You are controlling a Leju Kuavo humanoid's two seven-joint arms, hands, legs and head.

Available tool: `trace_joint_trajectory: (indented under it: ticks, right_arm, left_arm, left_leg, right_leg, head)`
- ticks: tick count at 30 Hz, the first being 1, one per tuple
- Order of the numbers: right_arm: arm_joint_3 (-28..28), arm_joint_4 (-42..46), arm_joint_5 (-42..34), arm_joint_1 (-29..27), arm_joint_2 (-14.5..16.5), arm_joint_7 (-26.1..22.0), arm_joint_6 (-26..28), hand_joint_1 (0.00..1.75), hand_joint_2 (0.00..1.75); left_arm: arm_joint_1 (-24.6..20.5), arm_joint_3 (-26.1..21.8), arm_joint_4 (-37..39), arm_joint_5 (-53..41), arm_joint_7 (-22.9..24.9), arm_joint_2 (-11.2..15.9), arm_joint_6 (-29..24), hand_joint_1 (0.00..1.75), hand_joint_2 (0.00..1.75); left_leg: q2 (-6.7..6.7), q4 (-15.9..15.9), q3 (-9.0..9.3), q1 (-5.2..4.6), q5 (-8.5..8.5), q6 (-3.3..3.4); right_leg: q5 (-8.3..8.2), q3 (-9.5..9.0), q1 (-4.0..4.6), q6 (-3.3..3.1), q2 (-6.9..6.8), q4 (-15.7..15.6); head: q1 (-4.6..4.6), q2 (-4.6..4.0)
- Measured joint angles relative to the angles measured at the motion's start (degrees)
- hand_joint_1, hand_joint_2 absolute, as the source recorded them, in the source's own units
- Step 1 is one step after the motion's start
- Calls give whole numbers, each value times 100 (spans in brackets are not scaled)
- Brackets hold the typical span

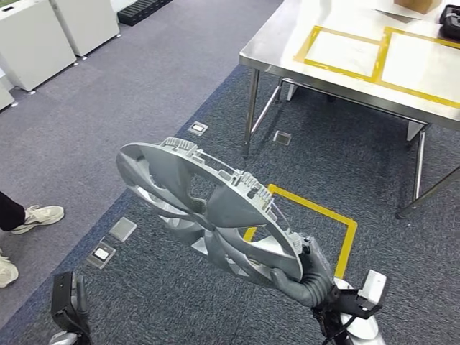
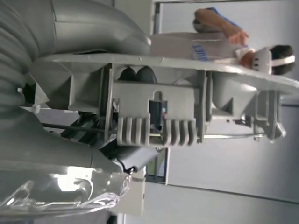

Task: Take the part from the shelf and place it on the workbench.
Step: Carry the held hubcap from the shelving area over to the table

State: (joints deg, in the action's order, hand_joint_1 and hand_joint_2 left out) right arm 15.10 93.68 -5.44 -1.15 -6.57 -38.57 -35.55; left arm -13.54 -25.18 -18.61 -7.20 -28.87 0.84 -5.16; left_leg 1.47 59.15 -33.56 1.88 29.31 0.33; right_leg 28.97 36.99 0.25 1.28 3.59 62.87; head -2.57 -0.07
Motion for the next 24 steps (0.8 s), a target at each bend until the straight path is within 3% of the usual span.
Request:
trace_joint_trajectory:
  ticks: [1,2,4,5,6,8,10,11,13,15,17,19,20,21,23,24]
  right_arm:
    - [11,-10,5,19,-1,-3,9,175,175]
    - [23,-24,9,35,-2,-3,16,175,175]
    - [42,-68,14,40,-5,-2,40,175,175]
    - [47,-94,19,38,-9,0,56,175,175]
    - [50,-122,23,37,-13,0,74,175,175]
    - [58,-168,28,47,-20,-5,96,175,175]
    - [71,-204,26,78,-21,-11,104,175,175]
    - [76,-222,24,93,-19,-6,107,175,175]
    - [83,-246,22,114,-13,30,115,175,175]
    - [100,-268,23,163,5,79,119,175,175]
    - [126,-297,24,229,43,104,123,175,175]
    - [146,-332,24,266,78,117,126,175,175]
    - [153,-347,24,274,87,126,126,175,175]
    - [160,-361,24,280,95,136,125,175,175]
    - [171,-376,24,297,110,150,125,175,175]
    - [174,-384,24,311,116,153,125,175,175]
  left_arm:
    - [6,-1,-2,-1,-7,6,-3,0,0]
    - [17,-1,-2,-4,-14,7,-5,0,0]
    - [32,0,-2,-26,-36,8,-7,0,0]
    - [35,7,-2,-45,-56,7,-3,0,0]
    - [36,19,-6,-68,-84,6,3,0,0]
    - [28,59,-20,-111,-172,4,13,0,0]
    - [14,110,-46,-157,-260,6,10,0,0]
    - [0,138,-63,-182,-289,6,7,0,0]
    - [-46,199,-109,-221,-314,5,2,0,0]
    - [-98,249,-148,-231,-321,8,-3,0,0]
    - [-109,267,-159,-223,-316,23,-17,0,0]
    - [-87,272,-159,-217,-303,32,-42,0,0]
    - [-79,274,-159,-216,-298,32,-54,0,0]
    - [-77,275,-160,-216,-296,33,-62,0,0]
    - [-79,277,-161,-214,-294,39,-72,0,0]
    - [-77,278,-161,-212,-293,44,-74,0,0]
  left_leg:
    - [-68,-6,9,-5,5,20]
    - [-141,-7,13,-8,15,34]
    - [-275,-6,29,-9,42,32]
    - [-337,-6,49,-6,61,23]
    - [-395,-6,80,-3,85,8]
    - [-505,-6,151,-16,141,-41]
    - [-609,-17,192,-50,176,-105]
    - [-673,-33,208,-65,184,-136]
    - [-750,-57,270,-59,226,-205]
    - [-554,168,217,-44,403,-244]
    - [-276,865,-122,-42,728,-244]
    - [-196,1477,-493,-53,872,-235]
    - [-190,1503,-558,-57,777,-225]
    - [-175,1309,-518,-58,577,-211]
    - [11,599,-266,-43,134,-173]
    - [134,307,-153,-33,23,-156]
  right_leg:
    - [159,164,-6,31,-182,326]
    - [316,366,-26,57,-274,711]
    - [412,652,-65,96,-323,1210]
    - [301,647,-79,108,-335,1159]
    - [97,526,-85,110,-368,884]
    - [-275,160,-47,72,-611,107]
    - [-362,-16,19,-26,-821,-292]
    - [-336,-13,47,-77,-822,-309]
    - [-336,-29,36,-166,-682,-354]
    - [-352,-90,5,-249,-548,-415]
    - [-353,-124,-8,-301,-395,-434]
    - [-343,-133,-3,-318,-216,-421]
    - [-336,-138,0,-318,-130,-411]
    - [-325,-145,0,-310,-48,-395]
    - [-291,-144,1,-273,106,-344]
    - [-280,-124,-2,-245,177,-315]
  head:
    - [-22,0]
    - [-34,0]
    - [-35,0]
    - [-35,0]
    - [-35,0]
    - [-40,0]
    - [-34,0]
    - [-26,0]
    - [-2,0]
    - [19,0]
    - [47,0]
    - [60,0]
    - [61,0]
    - [61,0]
    - [61,0]
    - [59,0]
